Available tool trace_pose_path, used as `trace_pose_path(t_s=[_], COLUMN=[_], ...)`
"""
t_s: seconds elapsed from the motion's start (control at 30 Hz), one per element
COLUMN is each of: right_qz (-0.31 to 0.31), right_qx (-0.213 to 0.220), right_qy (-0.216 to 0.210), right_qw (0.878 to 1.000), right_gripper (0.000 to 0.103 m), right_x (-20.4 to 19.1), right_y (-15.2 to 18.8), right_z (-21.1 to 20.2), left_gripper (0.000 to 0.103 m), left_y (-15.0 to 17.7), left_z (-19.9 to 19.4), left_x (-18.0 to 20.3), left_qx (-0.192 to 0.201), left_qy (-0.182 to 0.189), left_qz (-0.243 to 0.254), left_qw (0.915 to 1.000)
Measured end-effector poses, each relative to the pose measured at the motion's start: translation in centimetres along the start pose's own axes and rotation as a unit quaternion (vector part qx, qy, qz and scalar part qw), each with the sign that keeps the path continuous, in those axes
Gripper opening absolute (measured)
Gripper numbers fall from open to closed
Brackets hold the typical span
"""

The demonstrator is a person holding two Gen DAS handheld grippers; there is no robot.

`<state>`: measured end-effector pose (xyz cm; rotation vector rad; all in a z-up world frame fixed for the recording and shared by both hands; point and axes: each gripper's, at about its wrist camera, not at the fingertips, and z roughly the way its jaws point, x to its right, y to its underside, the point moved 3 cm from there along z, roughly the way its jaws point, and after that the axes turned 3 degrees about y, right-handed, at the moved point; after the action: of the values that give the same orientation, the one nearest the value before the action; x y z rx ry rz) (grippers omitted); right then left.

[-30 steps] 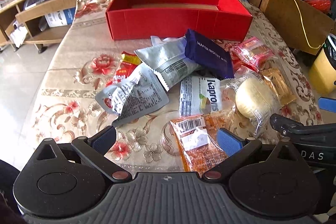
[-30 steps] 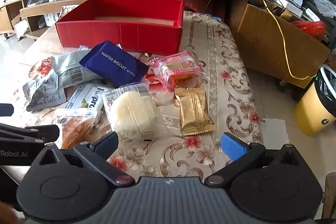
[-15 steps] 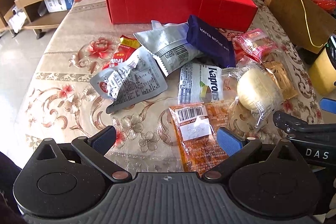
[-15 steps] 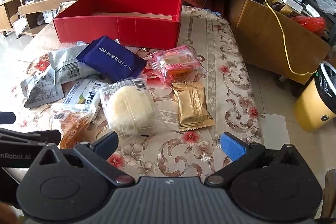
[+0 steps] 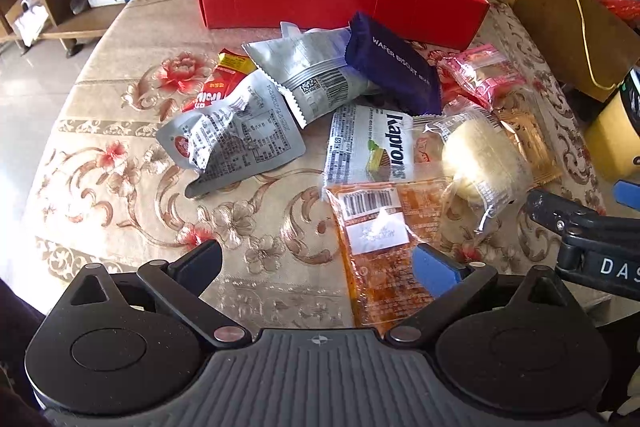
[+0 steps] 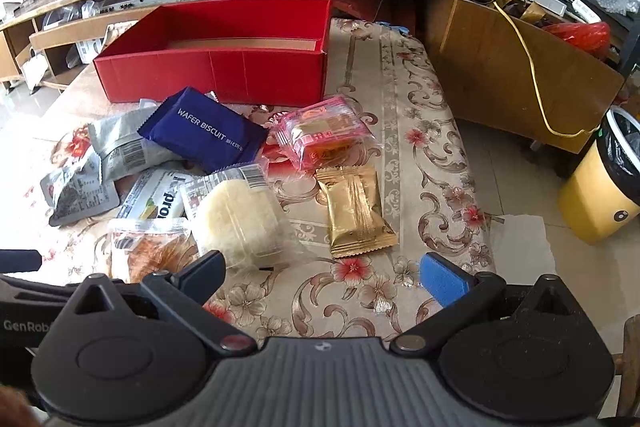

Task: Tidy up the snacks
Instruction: 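Move both tools toward the snack pile in front of the red box, then grasp the orange pastry packet with left tool while right tool grasps the white bun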

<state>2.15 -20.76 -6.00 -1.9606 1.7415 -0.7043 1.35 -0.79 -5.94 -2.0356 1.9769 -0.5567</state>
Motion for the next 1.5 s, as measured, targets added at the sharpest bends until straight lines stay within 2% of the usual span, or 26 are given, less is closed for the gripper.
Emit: trace_pose_path(t_s=[0.53,0.73,0.9,1.3,1.4,1.5], right_qz=[-0.005,0.008,0.031,0.054,0.059,0.059], right_qx=[-0.010,-0.004,0.010,0.039,0.041,0.040], right_qy=[0.008,0.004,-0.007,-0.047,-0.050,-0.054], right_qw=[1.000,1.000,0.999,0.997,0.996,0.996], right_gripper=[0.103,0.103,0.103,0.103,0.103,0.103], right_x=[0.6,1.2,2.2,3.4,3.6,3.5], right_y=[0.6,0.4,-0.1,-0.4,-0.6,-0.6], right_z=[-0.1,-0.5,-1.2,-2.6,-2.7,-2.6], left_gripper=[0.102,0.101,0.102,0.101,0.103,0.103], left_y=[0.1,0.1,-0.3,0.6,1.2,1.5], left_z=[-0.5,-0.2,-1.3,1.6,3.3,3.4], left_x=[0.9,1.1,1.3,3.4,3.0,3.4], left_qx=[0.013,0.002,0.015,-0.031,-0.070,-0.065], left_qy=[-0.018,-0.018,-0.015,-0.013,0.001,-0.001], left_qz=[0.001,-0.006,-0.018,-0.034,-0.045,-0.015], left_qw=[0.9997,0.9998,0.9996,0.9989,0.9966,0.9977])
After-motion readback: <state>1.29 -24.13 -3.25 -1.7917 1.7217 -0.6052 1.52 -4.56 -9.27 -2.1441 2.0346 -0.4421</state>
